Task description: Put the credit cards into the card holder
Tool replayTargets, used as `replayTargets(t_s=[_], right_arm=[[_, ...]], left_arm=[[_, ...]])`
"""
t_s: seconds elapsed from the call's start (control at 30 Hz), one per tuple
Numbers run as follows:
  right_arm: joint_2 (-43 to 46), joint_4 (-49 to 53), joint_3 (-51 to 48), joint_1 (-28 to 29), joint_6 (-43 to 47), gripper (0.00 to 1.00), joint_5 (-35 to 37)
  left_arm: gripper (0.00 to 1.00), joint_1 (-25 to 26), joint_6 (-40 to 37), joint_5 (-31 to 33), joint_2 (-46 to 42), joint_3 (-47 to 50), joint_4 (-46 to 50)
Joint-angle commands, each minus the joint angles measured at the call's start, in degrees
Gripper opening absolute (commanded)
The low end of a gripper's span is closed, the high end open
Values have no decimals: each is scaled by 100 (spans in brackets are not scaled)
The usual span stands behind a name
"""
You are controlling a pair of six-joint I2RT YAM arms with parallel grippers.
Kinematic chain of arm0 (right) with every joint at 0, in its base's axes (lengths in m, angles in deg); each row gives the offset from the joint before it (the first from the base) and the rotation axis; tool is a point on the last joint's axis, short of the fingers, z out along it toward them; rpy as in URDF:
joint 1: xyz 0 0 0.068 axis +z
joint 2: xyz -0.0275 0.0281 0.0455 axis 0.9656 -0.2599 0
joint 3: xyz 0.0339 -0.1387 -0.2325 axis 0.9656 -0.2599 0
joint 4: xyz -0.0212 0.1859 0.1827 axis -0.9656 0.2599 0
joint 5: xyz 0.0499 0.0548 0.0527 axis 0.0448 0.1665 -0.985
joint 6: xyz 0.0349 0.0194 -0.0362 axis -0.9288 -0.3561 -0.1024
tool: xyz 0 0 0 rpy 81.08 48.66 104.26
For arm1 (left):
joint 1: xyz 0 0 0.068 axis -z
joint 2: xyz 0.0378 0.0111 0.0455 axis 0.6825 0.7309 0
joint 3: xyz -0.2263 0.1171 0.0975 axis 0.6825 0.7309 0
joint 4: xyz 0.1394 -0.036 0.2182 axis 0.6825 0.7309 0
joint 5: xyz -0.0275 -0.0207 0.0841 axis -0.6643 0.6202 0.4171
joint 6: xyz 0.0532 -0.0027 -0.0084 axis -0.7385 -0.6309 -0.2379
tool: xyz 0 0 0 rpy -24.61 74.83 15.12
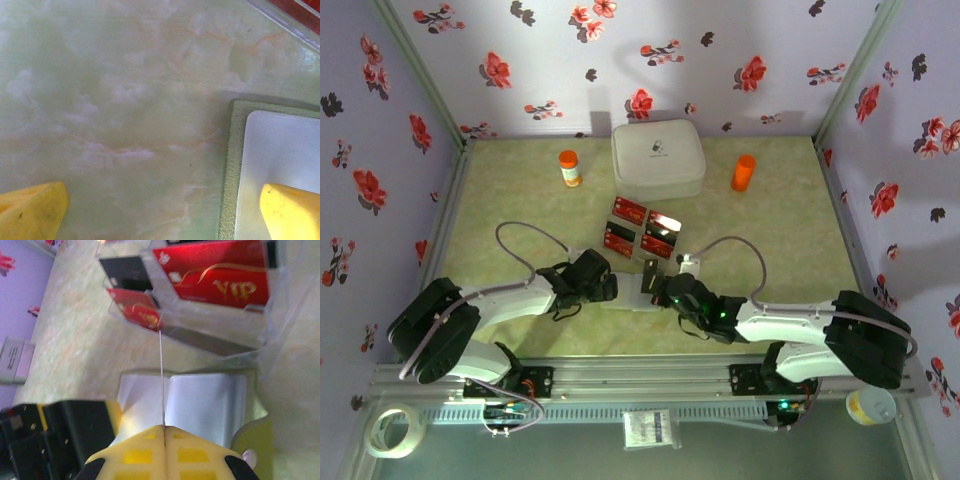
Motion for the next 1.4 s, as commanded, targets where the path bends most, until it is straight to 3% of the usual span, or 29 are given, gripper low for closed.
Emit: replayTargets(t_s=[0.0, 0.6, 0.77, 1.03, 1.37], right_arm=[[-5, 123, 169, -146, 188, 0, -176], [-404, 123, 541, -818, 556, 0, -645], [-78, 292, 579, -826, 565, 0, -837], [325, 154, 282, -600, 343, 0, -1006], [-507, -1276, -154, 88, 70, 0, -660]], left_arm=[[100, 31, 269, -118, 53, 293, 730], [100, 39, 266, -136, 158, 289, 636], [100, 31, 282, -136, 149, 310, 604], [100, 39, 295, -141, 146, 352, 608], [100, 36, 436, -115, 8, 541, 679]])
